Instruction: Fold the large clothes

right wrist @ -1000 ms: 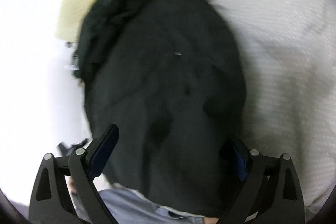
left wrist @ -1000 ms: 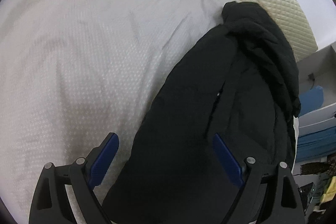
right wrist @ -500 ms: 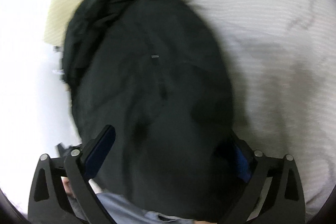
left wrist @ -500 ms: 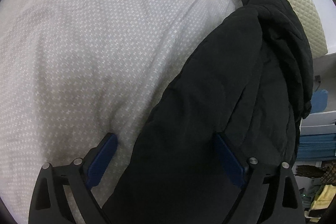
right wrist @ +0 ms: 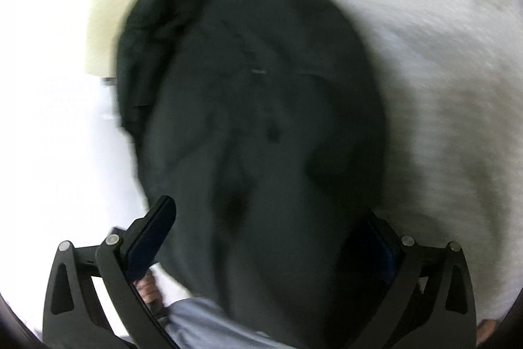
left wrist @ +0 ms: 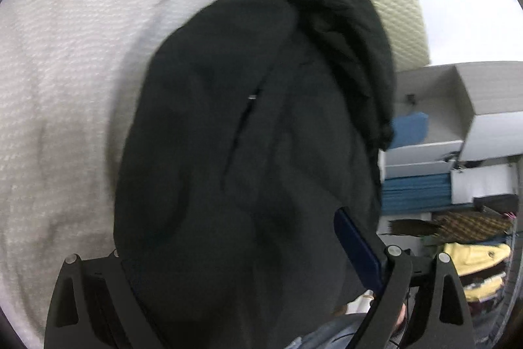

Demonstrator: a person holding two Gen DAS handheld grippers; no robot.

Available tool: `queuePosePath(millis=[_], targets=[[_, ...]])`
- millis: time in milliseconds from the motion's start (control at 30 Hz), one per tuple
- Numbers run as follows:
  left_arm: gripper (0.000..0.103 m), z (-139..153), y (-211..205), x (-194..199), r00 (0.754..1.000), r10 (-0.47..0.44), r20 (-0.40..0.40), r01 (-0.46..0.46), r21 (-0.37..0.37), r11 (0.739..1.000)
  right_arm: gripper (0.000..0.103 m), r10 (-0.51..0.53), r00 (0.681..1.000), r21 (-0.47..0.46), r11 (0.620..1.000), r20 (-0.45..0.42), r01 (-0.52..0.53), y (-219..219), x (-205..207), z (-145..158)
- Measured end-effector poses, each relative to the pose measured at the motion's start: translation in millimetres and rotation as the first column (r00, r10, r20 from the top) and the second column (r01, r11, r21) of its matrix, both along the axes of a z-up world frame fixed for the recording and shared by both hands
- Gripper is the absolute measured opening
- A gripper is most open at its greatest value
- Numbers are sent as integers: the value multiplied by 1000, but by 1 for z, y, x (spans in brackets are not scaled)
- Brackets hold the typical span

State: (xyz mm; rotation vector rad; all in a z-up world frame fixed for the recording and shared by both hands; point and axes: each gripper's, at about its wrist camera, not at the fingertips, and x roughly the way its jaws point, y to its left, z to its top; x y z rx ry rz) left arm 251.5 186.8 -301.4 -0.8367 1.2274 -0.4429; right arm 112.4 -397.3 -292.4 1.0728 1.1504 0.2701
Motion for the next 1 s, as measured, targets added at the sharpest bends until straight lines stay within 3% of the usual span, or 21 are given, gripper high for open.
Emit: queuePosePath(millis=[133, 300, 333, 400, 433, 500, 600, 700, 867, 1000], targets=[[94, -2, -10, 9, 1000, -25, 13, 25, 10, 1000, 97, 12, 994, 12, 1000, 107, -14, 4, 3, 19], [90, -8, -14, 10, 997, -73, 5, 73, 41, 997, 67, -4, 1000, -15, 1000, 10, 5, -2, 0, -2], [87, -10, -16, 10, 997, -82, 0, 82, 60, 995, 63, -10, 1000, -22, 1000, -8, 10, -2, -1, -6], [69, -11, -16, 10, 995, -97, -12, 98, 103, 990, 36, -25, 999, -41, 999, -24, 24, -5, -1, -7], [66, -11, -14, 8, 995, -99, -12, 99, 103, 990, 32, -31, 999, -55, 998, -23, 30, -6, -2, -5], [49, -7, -15, 4, 995, -99, 4, 98, 111, 989, 23, -27, 1000, -89, 996, -8, 26, -4, -1, 2], [32, 6, -21, -5, 992, -116, 43, 108, 160, 981, 17, 17, 997, -131, 991, 80, -6, 1, -1, 25], [19, 26, -19, -20, 990, -84, 116, 71, 115, 991, 14, 18, 985, -137, 991, 169, 6, 1, -3, 45], [11, 51, -18, -41, 985, -49, 163, 29, 125, 992, 12, 0, 977, -141, 990, 214, 31, -1, -15, 56], [7, 75, -4, -65, 978, -21, 208, 8, 65, 998, 10, -30, 966, -124, 990, 258, 64, -8, -27, 70]])
